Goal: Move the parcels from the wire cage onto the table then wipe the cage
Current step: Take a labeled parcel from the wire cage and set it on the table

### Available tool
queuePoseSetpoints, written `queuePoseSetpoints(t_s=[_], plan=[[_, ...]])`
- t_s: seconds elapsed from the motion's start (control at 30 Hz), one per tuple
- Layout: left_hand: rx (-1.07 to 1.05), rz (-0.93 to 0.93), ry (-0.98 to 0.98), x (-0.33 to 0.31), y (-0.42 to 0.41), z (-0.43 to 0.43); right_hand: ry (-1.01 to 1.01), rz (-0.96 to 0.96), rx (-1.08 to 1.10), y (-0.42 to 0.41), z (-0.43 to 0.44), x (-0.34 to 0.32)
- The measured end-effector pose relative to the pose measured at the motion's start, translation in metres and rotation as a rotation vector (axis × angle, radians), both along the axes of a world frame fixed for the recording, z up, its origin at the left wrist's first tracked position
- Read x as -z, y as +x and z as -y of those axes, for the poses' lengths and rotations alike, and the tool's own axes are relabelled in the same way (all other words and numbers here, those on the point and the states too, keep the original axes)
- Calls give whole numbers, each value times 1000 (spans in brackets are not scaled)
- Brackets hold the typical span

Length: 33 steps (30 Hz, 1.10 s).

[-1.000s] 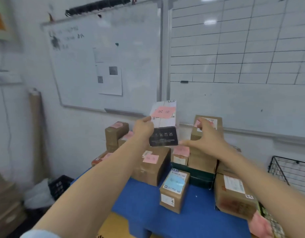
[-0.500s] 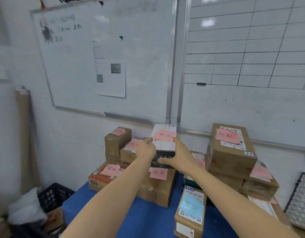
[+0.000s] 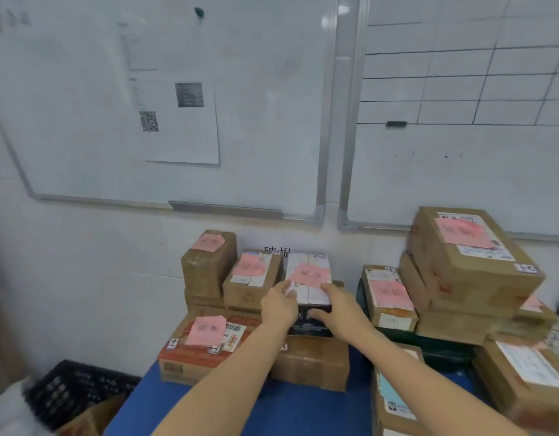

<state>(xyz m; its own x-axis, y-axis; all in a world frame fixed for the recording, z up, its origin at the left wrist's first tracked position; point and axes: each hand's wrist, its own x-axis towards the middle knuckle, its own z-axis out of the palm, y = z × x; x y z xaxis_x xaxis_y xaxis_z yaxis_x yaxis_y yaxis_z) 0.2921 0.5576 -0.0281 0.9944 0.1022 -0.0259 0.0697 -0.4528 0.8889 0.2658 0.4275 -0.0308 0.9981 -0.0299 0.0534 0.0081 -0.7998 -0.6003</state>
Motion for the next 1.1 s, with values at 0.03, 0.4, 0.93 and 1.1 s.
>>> queuePoseSetpoints(t_s=[0.03, 0.4, 0.93, 1.1], plan=[[1, -4, -5, 3, 3, -2, -1, -2, 0, 3, -2, 3], [32, 9, 55, 18, 23, -13, -32, 30, -4, 20, -16, 19], [259, 270, 744, -41, 26, -24, -89, -12, 33, -2, 17, -27], [387, 361, 725, -73, 8, 14, -99, 91, 19, -26, 38, -51]])
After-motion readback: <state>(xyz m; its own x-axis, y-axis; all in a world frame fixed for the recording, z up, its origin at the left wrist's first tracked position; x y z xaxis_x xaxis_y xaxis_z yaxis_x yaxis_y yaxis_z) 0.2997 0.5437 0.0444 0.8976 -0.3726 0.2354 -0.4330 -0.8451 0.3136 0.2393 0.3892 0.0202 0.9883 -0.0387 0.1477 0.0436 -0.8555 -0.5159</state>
